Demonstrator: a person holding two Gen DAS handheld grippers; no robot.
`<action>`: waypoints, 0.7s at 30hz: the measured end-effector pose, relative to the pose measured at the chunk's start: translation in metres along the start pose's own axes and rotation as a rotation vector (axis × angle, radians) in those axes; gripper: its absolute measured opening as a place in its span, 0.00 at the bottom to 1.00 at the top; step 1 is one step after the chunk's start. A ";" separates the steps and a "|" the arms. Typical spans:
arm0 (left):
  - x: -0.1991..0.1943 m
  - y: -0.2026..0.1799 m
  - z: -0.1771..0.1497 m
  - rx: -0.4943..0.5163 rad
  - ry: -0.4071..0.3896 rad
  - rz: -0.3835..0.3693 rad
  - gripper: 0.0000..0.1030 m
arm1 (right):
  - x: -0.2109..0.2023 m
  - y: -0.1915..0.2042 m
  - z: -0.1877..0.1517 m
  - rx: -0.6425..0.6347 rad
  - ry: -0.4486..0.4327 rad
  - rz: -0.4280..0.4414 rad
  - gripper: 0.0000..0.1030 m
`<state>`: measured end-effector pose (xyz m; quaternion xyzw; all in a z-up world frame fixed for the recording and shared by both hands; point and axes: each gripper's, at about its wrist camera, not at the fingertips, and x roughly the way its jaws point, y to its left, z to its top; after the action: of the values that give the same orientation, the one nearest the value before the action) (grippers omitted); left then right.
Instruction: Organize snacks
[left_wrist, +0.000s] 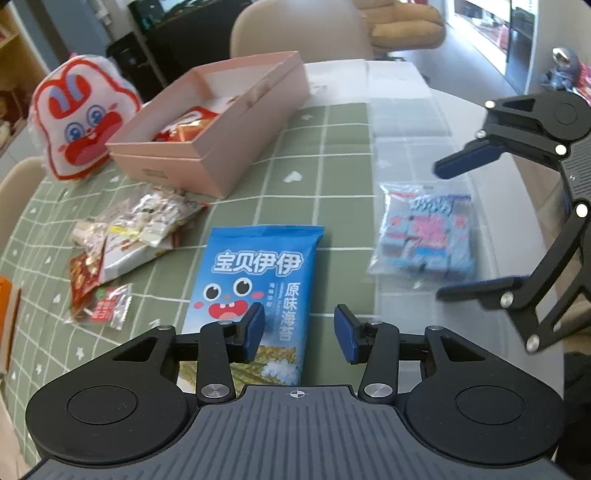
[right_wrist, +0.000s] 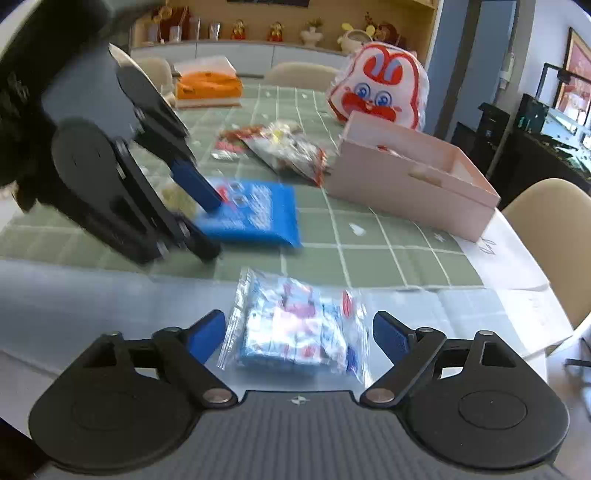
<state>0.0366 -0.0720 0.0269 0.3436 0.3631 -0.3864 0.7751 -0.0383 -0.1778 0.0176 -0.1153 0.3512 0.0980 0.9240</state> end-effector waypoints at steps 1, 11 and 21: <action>0.001 0.003 0.001 -0.015 -0.004 0.018 0.46 | 0.001 -0.004 -0.001 0.006 0.005 -0.013 0.84; 0.014 0.043 0.006 -0.216 -0.037 0.037 0.48 | 0.028 -0.064 -0.013 0.274 -0.053 -0.096 0.89; 0.014 0.028 0.005 -0.195 -0.038 -0.082 0.83 | 0.029 -0.065 -0.017 0.295 -0.088 -0.094 0.90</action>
<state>0.0685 -0.0677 0.0247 0.2438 0.3983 -0.3871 0.7950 -0.0109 -0.2414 -0.0048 0.0096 0.3153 0.0071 0.9489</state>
